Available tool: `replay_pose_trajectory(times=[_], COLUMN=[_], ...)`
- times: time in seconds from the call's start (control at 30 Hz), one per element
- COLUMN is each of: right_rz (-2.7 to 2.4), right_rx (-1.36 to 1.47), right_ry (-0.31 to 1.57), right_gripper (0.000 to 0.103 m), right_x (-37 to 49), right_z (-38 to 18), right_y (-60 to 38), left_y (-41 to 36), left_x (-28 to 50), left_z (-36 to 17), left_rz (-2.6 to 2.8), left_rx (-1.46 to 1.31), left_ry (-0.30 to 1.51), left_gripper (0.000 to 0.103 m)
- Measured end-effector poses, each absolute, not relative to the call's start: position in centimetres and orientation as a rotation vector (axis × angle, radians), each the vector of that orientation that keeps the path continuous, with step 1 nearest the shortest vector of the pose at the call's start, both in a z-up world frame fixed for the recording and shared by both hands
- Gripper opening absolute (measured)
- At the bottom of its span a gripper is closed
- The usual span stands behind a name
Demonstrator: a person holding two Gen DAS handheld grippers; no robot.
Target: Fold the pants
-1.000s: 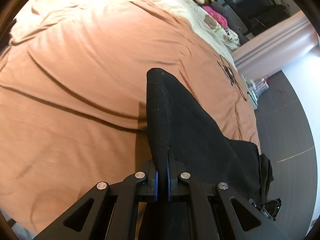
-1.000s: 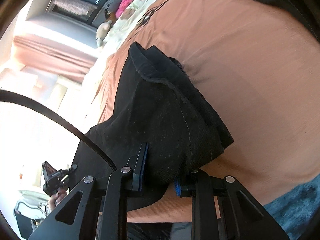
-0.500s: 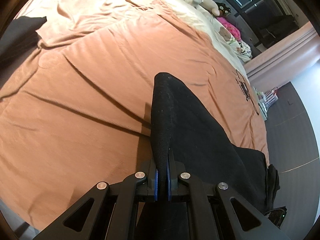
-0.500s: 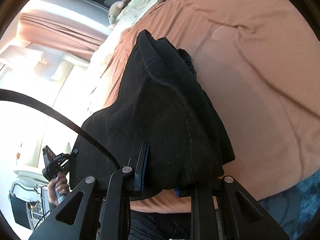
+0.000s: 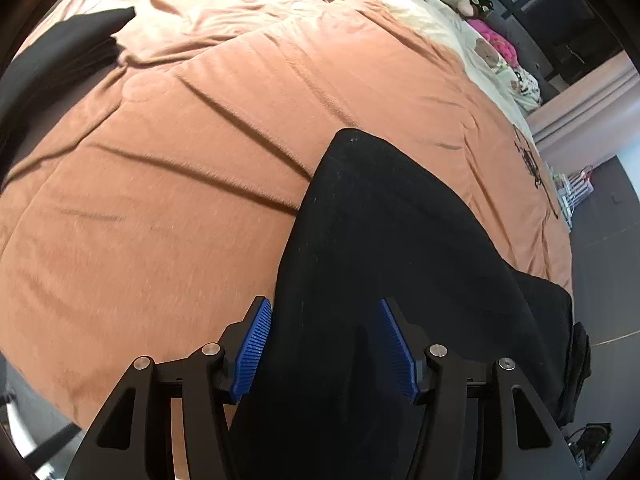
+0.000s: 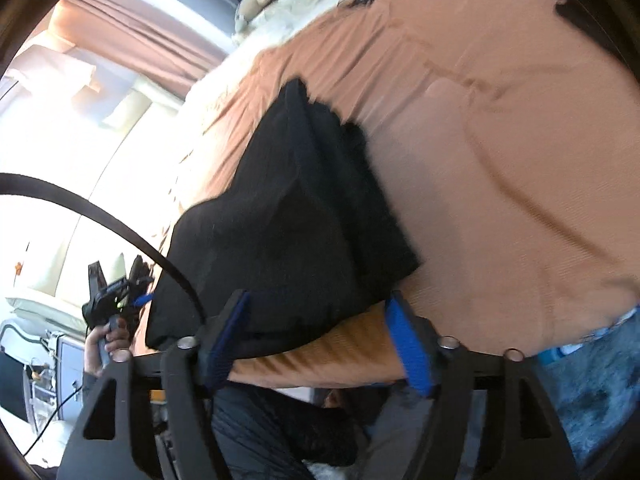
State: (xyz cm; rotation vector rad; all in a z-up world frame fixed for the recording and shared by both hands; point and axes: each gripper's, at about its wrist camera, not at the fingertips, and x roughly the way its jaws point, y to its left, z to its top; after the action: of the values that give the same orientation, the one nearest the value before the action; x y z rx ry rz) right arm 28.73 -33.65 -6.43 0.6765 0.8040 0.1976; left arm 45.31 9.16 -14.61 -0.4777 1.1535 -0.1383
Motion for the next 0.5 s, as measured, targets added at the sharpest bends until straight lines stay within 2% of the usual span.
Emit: replay_pose_trajectory(times=[0.27, 0.4, 0.5], right_rz=[0.242, 0.286, 0.329], right_rx=[0.659, 0.617, 0.597], right_ry=[0.737, 0.755, 0.776], right_gripper=[0.069, 0.070, 0.070], right_x=[32.5, 36.6, 40.3], right_z=[-3.9, -3.5, -3.7], right_y=[-39.3, -39.4, -38.0], left_y=[9.3, 9.1, 9.0], left_x=[43.6, 42.2, 41.0], left_z=[-13.5, -13.0, -12.6], left_rz=[-0.129, -0.105, -0.093], left_rx=[-0.455, -0.448, -0.458], left_ry=[1.133, 1.112, 1.094], left_gripper=[0.059, 0.066, 0.067])
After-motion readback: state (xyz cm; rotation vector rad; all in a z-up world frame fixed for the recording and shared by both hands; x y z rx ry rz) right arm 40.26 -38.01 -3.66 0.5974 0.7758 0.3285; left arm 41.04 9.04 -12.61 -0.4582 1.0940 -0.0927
